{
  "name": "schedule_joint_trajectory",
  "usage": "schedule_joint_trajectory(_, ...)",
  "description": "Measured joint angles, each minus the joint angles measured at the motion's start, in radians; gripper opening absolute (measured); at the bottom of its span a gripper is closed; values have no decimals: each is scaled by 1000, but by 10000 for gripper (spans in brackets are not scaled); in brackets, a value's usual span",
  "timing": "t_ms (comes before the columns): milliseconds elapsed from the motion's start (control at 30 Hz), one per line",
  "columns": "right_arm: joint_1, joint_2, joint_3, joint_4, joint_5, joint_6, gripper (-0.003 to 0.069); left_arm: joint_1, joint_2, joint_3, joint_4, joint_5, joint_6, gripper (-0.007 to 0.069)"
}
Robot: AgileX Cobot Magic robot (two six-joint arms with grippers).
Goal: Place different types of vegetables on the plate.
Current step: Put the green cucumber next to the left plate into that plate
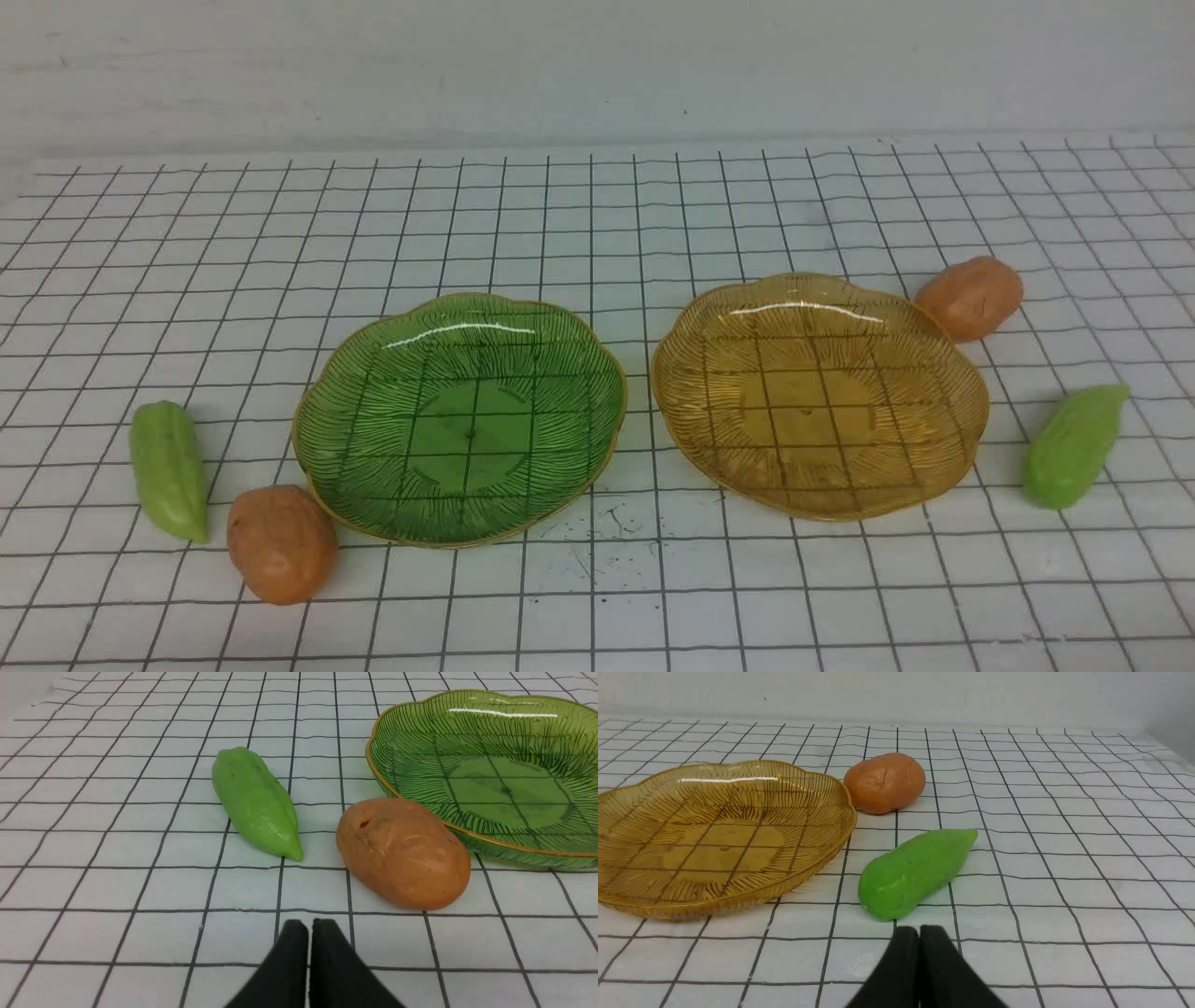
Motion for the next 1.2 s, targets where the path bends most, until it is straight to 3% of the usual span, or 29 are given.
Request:
schedule_joint_trajectory(767, 0, 0, 0, 0, 0, 0, -14, 0, 0, 1, 13, -6, -2, -8)
schedule_joint_trajectory(1033, 0, 0, 0, 0, 0, 0, -14, 0, 0, 4, -197, -166, -166, -8)
schedule_joint_trajectory(1200, 0, 0, 0, 0, 0, 0, -14, 0, 0, 4, -277, -351, -188, -8)
